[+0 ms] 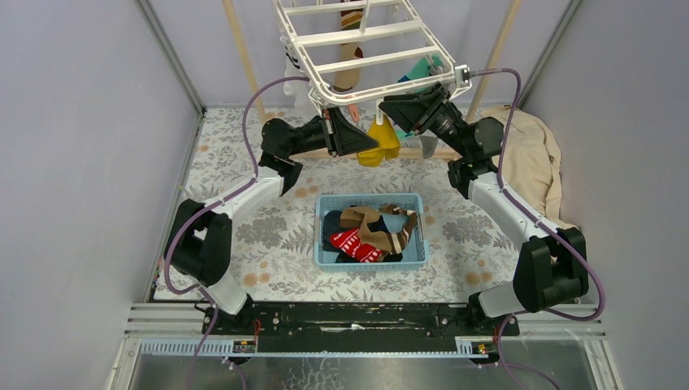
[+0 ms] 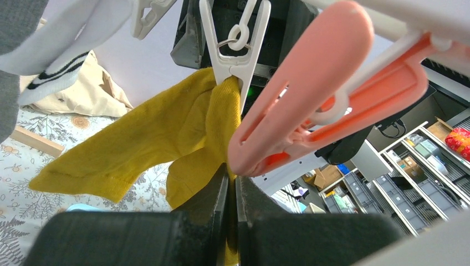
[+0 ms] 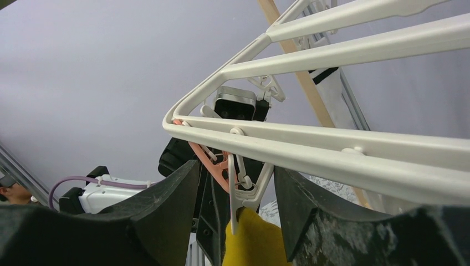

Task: Remove the socks clipped to the hanger
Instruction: Remove the sock from the hanger.

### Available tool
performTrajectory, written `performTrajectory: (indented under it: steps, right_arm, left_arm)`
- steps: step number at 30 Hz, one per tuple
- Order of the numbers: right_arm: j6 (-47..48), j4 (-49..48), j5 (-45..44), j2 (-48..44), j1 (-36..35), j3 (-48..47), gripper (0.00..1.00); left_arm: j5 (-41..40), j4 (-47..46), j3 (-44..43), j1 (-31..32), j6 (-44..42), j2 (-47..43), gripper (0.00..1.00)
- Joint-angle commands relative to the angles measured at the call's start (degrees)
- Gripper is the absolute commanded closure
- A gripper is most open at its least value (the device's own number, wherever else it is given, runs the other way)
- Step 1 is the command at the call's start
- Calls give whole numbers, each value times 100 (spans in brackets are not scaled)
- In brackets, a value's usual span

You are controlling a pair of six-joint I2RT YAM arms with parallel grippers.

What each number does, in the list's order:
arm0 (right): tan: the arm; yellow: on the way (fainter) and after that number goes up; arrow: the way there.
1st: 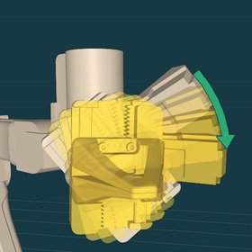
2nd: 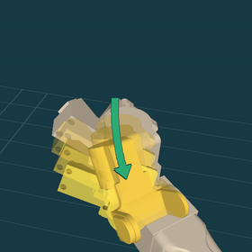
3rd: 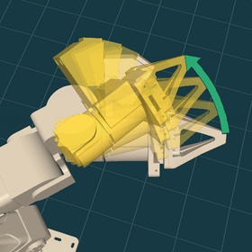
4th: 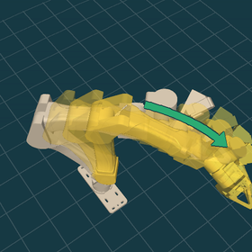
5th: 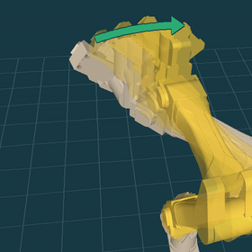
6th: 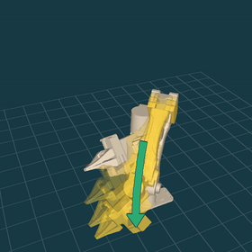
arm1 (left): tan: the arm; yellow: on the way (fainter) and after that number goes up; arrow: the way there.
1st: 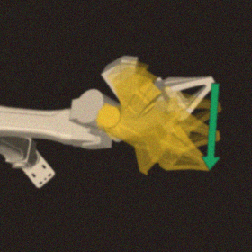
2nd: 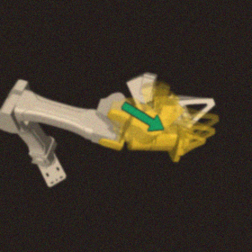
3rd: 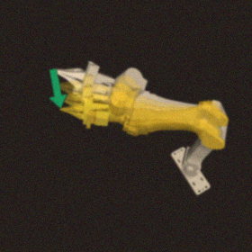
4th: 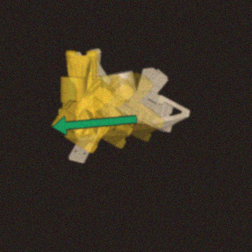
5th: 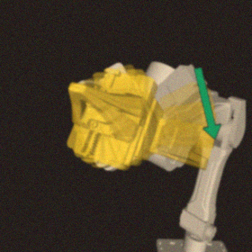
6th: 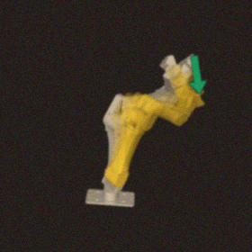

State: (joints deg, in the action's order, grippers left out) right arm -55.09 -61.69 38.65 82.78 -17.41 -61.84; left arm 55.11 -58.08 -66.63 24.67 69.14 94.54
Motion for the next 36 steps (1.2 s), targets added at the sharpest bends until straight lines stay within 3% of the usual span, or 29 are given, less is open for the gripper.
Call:
performTrajectory:
  steps: [1, 10, 24, 30, 36]
  right_arm:
    - [175, -102, -128, 3, -73, -331, 41]
    - [341, 77, -138, 60, -162, -453, 52]
    - [363, 118, -189, 113, -210, -574, 57]
    - [303, 86, -154, 157, -219, -599, 76]
    - [253, 33, -138, 177, -218, -577, 86]
  left_arm:
    - [203, -442, -160, -34, 122, 31, 91]
    - [236, -707, -158, -43, 325, 73, 91]
    - [281, -731, -114, -41, 328, 68, 92]
    - [273, -731, -97, -56, 337, 48, 92]
    - [272, -748, -21, -67, 345, -6, 92]
